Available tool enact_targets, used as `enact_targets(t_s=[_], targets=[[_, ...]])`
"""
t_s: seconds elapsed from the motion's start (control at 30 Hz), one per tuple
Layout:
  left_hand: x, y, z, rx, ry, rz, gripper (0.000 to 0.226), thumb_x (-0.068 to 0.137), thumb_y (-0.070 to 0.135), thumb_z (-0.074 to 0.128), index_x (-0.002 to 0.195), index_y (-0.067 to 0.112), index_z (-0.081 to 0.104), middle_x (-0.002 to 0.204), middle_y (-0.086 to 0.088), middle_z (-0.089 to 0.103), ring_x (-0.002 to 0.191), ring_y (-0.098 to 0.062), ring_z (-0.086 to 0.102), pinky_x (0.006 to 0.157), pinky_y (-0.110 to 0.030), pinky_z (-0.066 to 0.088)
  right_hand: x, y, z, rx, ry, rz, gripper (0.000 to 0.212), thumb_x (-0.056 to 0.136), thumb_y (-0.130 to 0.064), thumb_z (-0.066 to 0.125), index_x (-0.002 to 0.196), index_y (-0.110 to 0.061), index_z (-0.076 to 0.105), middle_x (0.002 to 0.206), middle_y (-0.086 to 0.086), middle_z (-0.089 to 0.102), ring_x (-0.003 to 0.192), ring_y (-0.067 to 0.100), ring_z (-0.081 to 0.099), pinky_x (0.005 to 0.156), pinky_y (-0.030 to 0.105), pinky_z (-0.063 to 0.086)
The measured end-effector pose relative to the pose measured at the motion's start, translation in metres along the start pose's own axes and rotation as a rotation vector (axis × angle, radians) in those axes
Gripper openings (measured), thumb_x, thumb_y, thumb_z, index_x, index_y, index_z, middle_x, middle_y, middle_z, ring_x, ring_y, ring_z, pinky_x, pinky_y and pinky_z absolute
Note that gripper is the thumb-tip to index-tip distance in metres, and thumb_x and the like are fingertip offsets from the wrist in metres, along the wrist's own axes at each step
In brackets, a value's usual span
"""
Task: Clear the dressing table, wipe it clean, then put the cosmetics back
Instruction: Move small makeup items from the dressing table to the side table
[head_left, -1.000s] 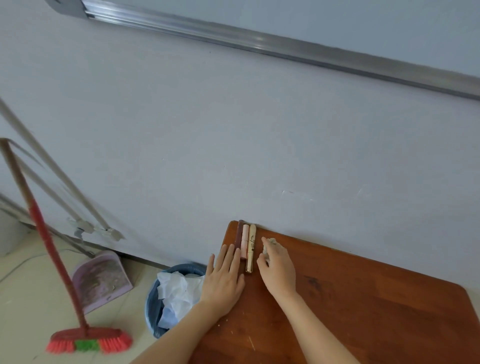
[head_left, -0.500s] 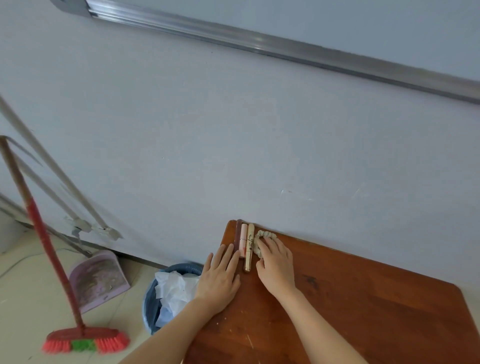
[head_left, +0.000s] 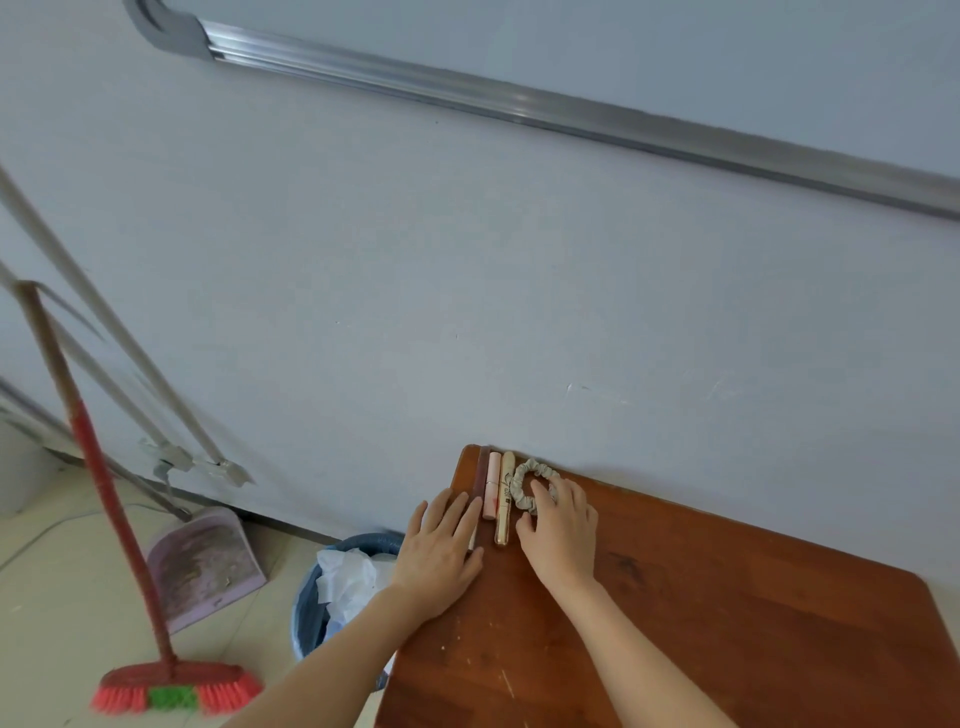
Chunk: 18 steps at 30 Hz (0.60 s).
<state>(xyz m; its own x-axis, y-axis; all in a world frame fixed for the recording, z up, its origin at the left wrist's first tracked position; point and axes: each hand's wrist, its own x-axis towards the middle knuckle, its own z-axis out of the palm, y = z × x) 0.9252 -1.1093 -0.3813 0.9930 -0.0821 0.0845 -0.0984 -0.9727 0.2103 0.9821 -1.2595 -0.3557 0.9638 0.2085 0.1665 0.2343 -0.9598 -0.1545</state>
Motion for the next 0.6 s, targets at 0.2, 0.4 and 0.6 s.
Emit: enact_targets(t_s=[0.2, 0.4, 0.6], targets=[[0.003, -0.007, -0.021, 0.081, -0.045, 0.023, 0.058, 0.076, 0.053, 0.033, 0.109, 0.020, 0.068, 0.109, 0.004, 0.068, 0.102, -0.017, 0.065, 0.079, -0.034, 0.055, -0.023, 0.016, -0.012, -0.102, 0.098, -0.134, 0.051, 0.053, -0.027, 0.083, 0.101, -0.016, 0.069, 0.110, 0.010, 0.067, 0.105, 0.030, 0.062, 0.081, 0.045, 0.052], [0.001, -0.011, -0.029, 0.104, -0.075, 0.091, 0.058, 0.076, 0.053, 0.033, 0.108, 0.020, 0.068, 0.111, 0.001, 0.068, 0.102, -0.020, 0.065, 0.078, -0.035, 0.055, -0.039, 0.028, -0.026, -0.202, 0.137, -0.107, 0.055, 0.055, -0.033, 0.083, 0.106, -0.021, 0.068, 0.114, 0.011, 0.066, 0.108, 0.029, 0.061, 0.084, 0.047, 0.051], [0.018, -0.011, -0.037, 0.036, -0.059, 0.348, 0.058, 0.079, 0.052, 0.034, 0.122, 0.016, 0.049, 0.118, -0.004, 0.064, 0.113, -0.024, 0.055, 0.084, -0.039, 0.053, -0.078, 0.016, -0.040, -0.327, 0.189, 0.130, 0.055, 0.055, -0.037, 0.082, 0.106, -0.023, 0.068, 0.113, 0.009, 0.066, 0.109, 0.027, 0.061, 0.083, 0.045, 0.051]])
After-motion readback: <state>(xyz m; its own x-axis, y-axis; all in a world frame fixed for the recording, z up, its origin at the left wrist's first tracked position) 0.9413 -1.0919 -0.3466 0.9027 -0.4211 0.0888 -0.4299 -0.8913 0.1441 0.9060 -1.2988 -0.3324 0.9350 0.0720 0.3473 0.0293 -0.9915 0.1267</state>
